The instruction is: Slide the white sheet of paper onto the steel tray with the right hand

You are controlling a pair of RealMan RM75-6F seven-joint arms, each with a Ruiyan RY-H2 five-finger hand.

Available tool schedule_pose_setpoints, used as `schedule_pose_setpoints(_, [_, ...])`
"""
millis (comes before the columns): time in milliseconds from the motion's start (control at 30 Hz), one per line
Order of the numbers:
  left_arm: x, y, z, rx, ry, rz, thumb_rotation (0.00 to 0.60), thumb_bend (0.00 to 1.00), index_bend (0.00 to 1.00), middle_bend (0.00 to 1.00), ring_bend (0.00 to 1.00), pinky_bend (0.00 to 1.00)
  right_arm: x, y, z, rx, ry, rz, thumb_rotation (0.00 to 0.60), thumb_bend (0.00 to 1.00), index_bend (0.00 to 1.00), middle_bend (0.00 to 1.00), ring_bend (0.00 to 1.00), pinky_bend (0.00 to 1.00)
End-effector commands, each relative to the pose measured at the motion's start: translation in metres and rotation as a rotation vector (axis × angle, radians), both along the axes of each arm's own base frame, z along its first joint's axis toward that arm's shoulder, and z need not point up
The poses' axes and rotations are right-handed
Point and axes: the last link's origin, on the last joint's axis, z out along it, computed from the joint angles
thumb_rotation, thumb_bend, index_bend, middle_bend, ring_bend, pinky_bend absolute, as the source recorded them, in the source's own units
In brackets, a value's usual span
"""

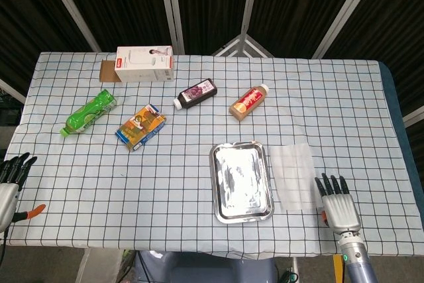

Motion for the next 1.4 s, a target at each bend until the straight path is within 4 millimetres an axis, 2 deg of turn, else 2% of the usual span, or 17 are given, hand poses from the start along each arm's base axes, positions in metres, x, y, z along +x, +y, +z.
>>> schedule_pose_setpoints(33, [0.0, 0.0, 0.0, 0.0, 0.001, 0.002, 0.6, 0.0, 0.0, 0.0, 0.0, 0.0, -0.002, -0.003, -0.001, -0.011, 0.006, -0.005, 0.6, 0.39, 0.0, 0.0, 0.0, 0.0])
schedule_pose_setpoints(867, [0.0, 0.0, 0.0, 0.003, 0.001, 0.009, 0.6, 0.0, 0.0, 0.0, 0.0, 0.0, -0.002, -0.013, -0.012, -0.028, -0.031, 0.0, 0.6, 0.39, 0.0, 0.0, 0.0, 0.0])
schedule_pose_setpoints(1400, [-0.001, 0.001, 0.0, 0.001, -0.001, 0.014, 0.6, 0.0, 0.0, 0.0, 0.0, 0.0, 0.011, -0.015, -0.015, -0.052, -0.15, 0.096, 0.6, 0.42, 0.0, 0.0, 0.0, 0.0])
